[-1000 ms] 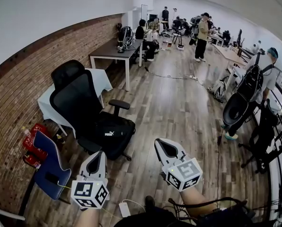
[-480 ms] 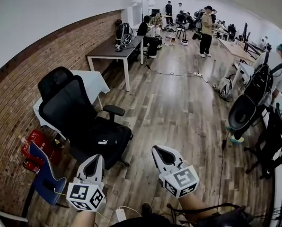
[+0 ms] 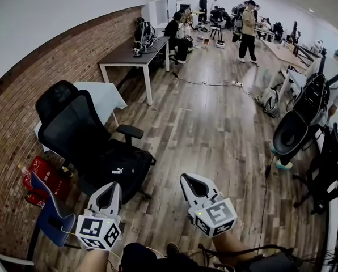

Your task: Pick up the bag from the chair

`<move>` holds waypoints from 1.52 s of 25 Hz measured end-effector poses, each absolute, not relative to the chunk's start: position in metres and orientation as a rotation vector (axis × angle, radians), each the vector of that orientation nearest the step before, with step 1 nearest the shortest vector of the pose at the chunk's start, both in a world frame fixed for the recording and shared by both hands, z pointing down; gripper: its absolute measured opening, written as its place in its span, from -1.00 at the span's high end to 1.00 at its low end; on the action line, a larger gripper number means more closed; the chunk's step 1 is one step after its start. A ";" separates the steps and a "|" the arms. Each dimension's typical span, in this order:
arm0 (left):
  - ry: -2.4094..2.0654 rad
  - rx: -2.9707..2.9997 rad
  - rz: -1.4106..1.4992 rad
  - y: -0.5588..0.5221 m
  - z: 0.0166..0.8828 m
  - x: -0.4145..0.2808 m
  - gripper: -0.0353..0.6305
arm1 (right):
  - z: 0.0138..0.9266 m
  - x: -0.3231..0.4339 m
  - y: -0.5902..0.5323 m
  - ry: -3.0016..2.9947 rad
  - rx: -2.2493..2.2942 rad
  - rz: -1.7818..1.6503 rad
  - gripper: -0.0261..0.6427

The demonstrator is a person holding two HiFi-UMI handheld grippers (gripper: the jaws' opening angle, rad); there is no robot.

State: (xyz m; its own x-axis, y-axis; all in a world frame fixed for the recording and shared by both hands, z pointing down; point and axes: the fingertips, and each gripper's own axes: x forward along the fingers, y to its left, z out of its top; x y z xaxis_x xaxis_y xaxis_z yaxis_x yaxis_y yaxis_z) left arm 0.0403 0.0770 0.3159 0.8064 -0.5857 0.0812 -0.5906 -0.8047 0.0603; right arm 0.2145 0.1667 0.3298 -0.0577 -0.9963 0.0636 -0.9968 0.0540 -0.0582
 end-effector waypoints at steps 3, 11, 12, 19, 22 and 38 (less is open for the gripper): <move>-0.949 2.913 0.094 0.075 0.310 0.047 0.86 | 0.327 0.220 0.164 -2.280 2.163 0.132 0.87; -0.958 2.908 0.060 0.058 0.305 0.054 0.86 | 0.326 0.223 0.145 -2.298 2.116 0.098 0.87; -0.958 2.909 0.051 0.052 0.306 0.054 0.86 | 0.323 0.223 0.139 -2.303 2.117 0.090 0.87; -0.969 2.891 -0.005 -0.004 0.312 0.049 0.86 | 0.322 0.221 0.087 -2.303 2.068 0.053 0.87; -0.989 2.889 -0.030 -0.035 0.316 0.044 0.86 | 0.330 0.219 0.056 -2.299 2.027 0.047 0.87; -1.022 2.852 -0.053 -0.207 0.328 0.023 0.86 | 0.337 0.197 -0.137 -2.328 1.893 0.068 0.87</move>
State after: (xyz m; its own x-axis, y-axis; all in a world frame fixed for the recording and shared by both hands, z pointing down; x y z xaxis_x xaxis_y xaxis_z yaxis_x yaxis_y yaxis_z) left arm 0.0226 -0.2068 0.3278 0.7723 -0.6352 0.0050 -0.6313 -0.7667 0.1167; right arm 0.1969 -0.1374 0.3367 -0.1987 -0.9705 0.1369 -0.9768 0.2075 0.0531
